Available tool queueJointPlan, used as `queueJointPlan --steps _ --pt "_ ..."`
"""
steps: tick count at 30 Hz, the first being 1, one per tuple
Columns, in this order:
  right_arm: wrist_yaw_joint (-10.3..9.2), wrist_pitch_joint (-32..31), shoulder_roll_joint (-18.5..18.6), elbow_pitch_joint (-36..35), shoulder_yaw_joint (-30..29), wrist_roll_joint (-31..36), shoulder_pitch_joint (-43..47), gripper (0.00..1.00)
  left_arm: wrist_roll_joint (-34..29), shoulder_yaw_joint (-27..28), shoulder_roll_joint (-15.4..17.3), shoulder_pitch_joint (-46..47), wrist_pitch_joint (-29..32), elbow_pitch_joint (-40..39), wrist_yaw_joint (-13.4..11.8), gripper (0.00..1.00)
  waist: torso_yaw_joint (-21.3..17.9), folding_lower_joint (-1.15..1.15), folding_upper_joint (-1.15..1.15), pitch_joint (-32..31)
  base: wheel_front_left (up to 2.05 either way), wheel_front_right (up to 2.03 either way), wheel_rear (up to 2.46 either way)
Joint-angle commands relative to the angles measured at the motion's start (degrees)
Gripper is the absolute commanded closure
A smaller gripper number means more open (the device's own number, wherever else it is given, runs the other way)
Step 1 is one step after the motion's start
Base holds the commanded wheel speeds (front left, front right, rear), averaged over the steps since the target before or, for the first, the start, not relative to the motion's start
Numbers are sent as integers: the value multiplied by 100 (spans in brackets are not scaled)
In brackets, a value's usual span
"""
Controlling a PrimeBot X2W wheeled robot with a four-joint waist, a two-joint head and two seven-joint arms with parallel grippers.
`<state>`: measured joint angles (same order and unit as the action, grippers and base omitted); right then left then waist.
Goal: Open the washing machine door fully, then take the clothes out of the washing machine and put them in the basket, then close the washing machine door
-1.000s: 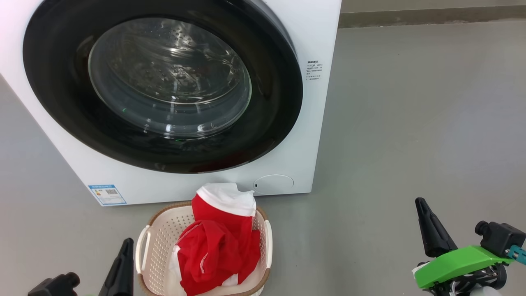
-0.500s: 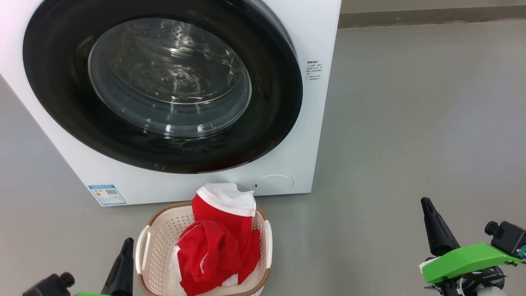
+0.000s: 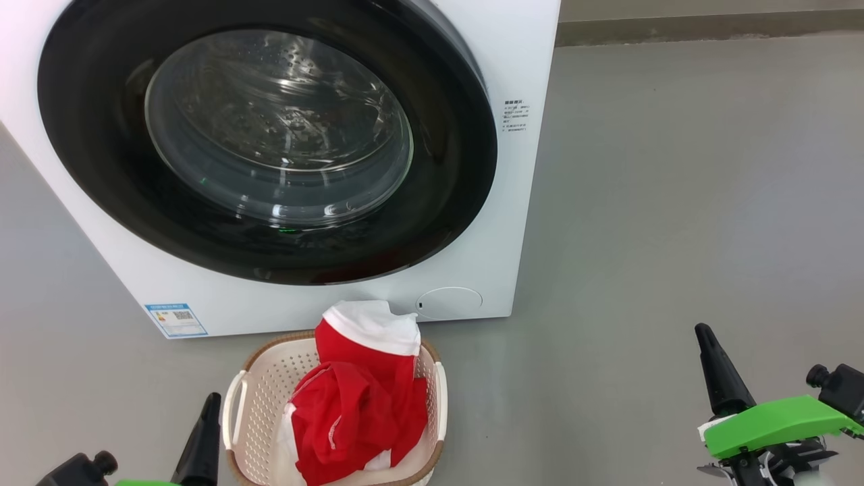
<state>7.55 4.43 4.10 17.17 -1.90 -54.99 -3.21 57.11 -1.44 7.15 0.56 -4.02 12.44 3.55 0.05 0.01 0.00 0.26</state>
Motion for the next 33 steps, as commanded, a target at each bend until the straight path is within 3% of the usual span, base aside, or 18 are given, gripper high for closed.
queueJointPlan --steps 1,33 --pt "-3 -56 40 -184 -18 -209 -227 100 187 172 31 292 63 -103 49 100 0 0 0 0 0 0 0" --pt "-5 -597 -45 -252 -253 -2030 -264 100 1910 499 -207 433 578 35 228 100 -3 0 0 -5 0 0 0"
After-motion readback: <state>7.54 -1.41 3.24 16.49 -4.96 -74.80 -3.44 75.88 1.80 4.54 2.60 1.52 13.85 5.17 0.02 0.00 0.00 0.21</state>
